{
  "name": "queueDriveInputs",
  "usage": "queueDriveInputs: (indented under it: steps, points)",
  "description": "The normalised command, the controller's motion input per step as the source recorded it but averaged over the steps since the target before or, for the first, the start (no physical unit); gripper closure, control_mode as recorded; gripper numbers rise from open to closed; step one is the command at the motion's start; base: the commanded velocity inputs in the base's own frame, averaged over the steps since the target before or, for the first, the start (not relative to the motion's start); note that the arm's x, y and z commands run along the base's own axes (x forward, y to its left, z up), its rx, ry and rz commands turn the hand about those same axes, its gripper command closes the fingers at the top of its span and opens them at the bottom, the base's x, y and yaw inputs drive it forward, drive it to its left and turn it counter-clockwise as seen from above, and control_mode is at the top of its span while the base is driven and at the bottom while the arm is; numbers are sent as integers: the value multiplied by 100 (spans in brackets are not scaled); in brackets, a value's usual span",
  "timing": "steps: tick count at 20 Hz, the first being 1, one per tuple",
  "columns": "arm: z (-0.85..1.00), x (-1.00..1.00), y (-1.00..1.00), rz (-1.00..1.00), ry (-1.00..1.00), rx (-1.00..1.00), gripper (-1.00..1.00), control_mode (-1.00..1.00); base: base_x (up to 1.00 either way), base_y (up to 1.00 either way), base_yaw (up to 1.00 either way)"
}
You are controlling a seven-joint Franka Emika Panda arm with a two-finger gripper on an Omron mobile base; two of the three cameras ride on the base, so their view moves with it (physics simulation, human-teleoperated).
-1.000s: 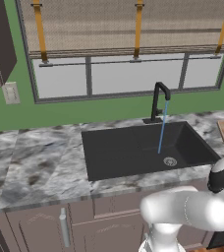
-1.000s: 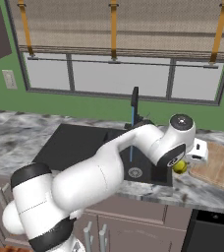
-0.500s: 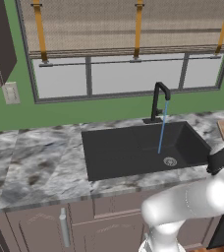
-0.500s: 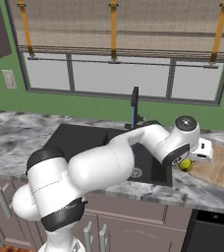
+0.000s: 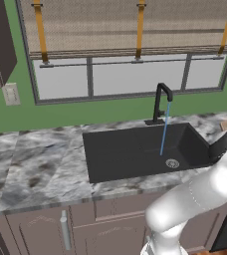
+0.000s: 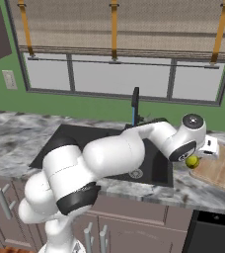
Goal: Pick the pear from the sink and place it on the cutting board to airdry. Then turn off the sink faucet.
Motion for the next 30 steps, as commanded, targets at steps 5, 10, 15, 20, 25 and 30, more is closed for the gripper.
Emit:
queueDriveInputs:
  steps: [5, 10, 15, 20, 25, 30]
  points:
    - [-12, 26, -21, 0, 0, 0, 100, -100, 0, 0, 0]
    - [-14, 22, -23, 0, 0, 0, 100, -100, 0, 0, 0]
    - [-16, 24, -15, 0, 0, 0, 100, -100, 0, 0, 0]
    - [-21, 23, -15, 0, 0, 0, 100, -100, 0, 0, 0]
    - [-25, 22, -11, 0, 0, 0, 100, -100, 0, 0, 0]
    - [-19, 18, -9, 0, 0, 0, 100, -100, 0, 0, 0]
